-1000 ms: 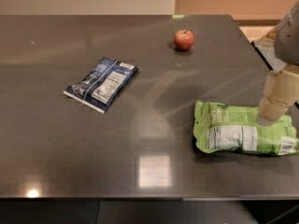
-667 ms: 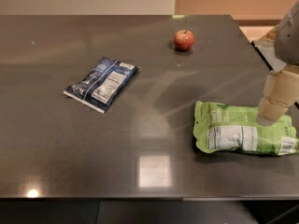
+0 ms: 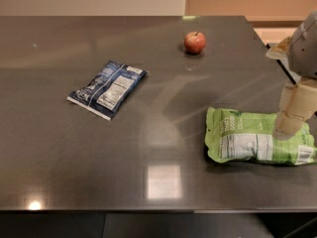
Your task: Move green rice chip bag near blue chip bag
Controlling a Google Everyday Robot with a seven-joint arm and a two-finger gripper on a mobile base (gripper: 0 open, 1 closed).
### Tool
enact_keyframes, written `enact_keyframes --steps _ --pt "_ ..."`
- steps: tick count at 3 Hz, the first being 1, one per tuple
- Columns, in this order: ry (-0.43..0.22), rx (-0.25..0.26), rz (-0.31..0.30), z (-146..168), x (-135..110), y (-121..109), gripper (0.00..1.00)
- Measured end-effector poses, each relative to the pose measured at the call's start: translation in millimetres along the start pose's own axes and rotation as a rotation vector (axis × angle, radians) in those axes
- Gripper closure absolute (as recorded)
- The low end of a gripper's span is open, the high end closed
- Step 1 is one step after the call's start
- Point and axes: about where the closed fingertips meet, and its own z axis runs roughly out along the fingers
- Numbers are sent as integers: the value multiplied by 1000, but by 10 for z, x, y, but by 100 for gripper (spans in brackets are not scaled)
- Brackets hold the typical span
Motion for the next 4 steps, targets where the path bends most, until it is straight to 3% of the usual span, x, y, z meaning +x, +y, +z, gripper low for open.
enact_keyframes --steps 2,4 --pt "-57 -52 -78 395 230 58 0" --pt "-104 -100 -99 844 332 129 2"
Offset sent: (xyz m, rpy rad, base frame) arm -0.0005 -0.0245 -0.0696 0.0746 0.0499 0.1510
